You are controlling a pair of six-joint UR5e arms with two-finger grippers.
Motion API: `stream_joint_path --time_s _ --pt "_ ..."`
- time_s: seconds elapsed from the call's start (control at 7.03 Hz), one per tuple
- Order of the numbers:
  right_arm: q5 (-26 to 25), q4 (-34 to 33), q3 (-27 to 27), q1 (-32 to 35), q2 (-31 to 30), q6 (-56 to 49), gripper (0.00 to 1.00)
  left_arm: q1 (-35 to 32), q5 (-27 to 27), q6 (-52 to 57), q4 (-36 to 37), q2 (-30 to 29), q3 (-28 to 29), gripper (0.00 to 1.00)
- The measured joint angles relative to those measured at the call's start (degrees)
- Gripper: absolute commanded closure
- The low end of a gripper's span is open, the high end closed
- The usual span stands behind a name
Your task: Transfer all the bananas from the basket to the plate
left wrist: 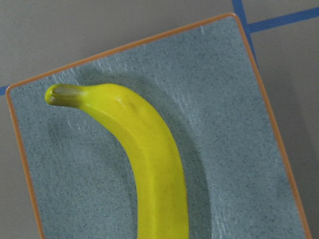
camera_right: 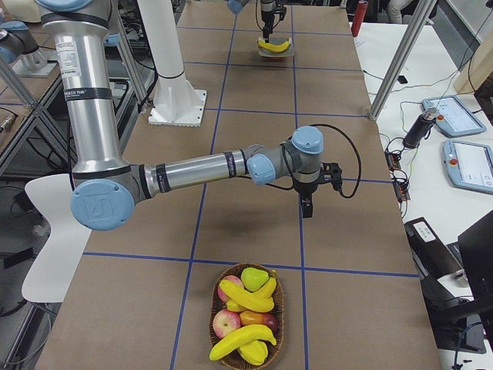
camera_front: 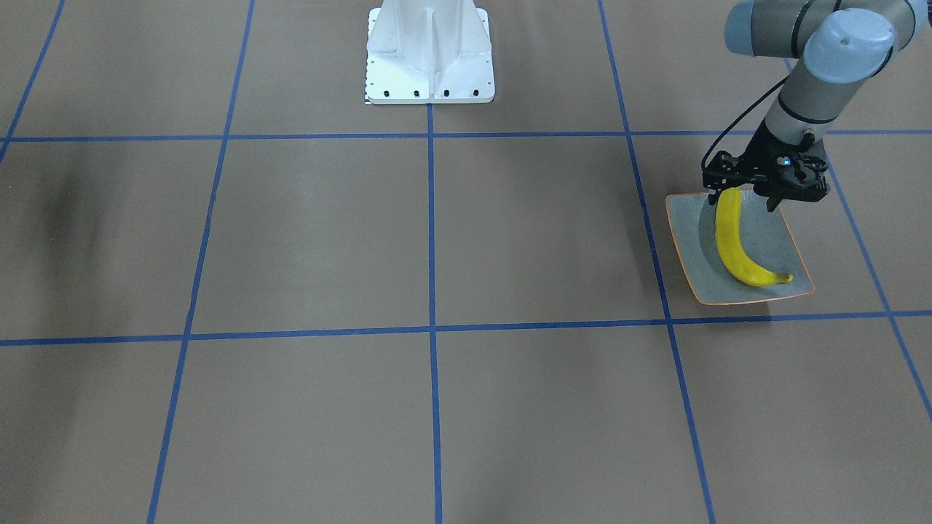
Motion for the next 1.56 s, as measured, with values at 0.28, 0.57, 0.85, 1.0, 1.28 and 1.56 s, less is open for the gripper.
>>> stream_joint_path --time_s 0.28,0.57,0.85,1.0,1.28,1.56 --pt "-2.74 -3.65 -3.13 3.8 -1.14 -12.71 0.01 -5.31 -2.11 7.04 8.7 -4.87 -0.1 0.0" --pt "-2.93 -4.53 -7.42 7.47 -2.66 -17.26 0.01 -6.68 -2.53 9.29 13.9 -9.04 0.12 0.0" --pt "-2.84 -5.03 -11.91 10.97 -3.75 -18.0 0.01 -6.75 -2.61 9.05 14.72 -11.18 0.76 0.0" --pt "-2.97 -5.03 -13.13 11.61 -4.15 -18.07 0.01 -6.75 -2.62 8.86 14.79 -11.89 1.0 0.0" --pt "-4.04 -4.65 -16.53 11.61 -3.32 -20.29 0.01 -6.76 -2.63 8.09 14.82 -12.47 1.06 0.0" --pt "-6.38 -4.55 -19.08 10.59 -2.37 -23.01 0.01 -6.65 -2.62 6.82 14.82 -12.73 0.96 0.0"
